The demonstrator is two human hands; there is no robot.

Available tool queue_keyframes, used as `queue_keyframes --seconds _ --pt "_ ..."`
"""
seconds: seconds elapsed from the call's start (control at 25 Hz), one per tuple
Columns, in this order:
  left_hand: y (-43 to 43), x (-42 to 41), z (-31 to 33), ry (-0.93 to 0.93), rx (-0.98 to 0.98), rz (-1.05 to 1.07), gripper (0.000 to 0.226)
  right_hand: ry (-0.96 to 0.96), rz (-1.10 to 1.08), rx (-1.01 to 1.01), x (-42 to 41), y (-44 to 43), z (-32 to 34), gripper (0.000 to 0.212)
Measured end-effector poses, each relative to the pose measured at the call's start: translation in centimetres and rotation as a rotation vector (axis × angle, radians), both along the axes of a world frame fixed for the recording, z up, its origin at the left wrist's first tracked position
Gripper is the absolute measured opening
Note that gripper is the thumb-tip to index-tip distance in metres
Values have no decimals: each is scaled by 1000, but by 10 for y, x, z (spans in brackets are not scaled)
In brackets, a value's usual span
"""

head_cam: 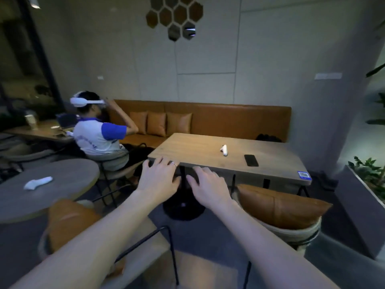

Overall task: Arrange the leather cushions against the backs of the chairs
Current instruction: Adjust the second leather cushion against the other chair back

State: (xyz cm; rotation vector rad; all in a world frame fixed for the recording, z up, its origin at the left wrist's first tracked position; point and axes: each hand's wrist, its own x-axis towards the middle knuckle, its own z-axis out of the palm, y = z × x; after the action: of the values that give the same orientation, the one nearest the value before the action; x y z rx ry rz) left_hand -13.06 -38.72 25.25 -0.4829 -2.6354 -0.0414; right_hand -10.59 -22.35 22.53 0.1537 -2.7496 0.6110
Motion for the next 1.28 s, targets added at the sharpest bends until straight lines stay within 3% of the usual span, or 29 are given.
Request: queue_keyframes --seconds 0.36,0.76,0.96,1.28 --pt "-213 54 20 3 58 277 54 -51 208 -26 17 -196 26 50" --pt "-306 -3 -86 -288 282 511 49 -480 120 -476 -61 -277 -98 61" --pt "-338 -57 -167 -489 420 655 57 -750 -101 -662 -110 -321 -193 66" --pt "-398 -104 -260 -664 900 849 76 -1220 -635 -1252 -106 -370 -299 75"
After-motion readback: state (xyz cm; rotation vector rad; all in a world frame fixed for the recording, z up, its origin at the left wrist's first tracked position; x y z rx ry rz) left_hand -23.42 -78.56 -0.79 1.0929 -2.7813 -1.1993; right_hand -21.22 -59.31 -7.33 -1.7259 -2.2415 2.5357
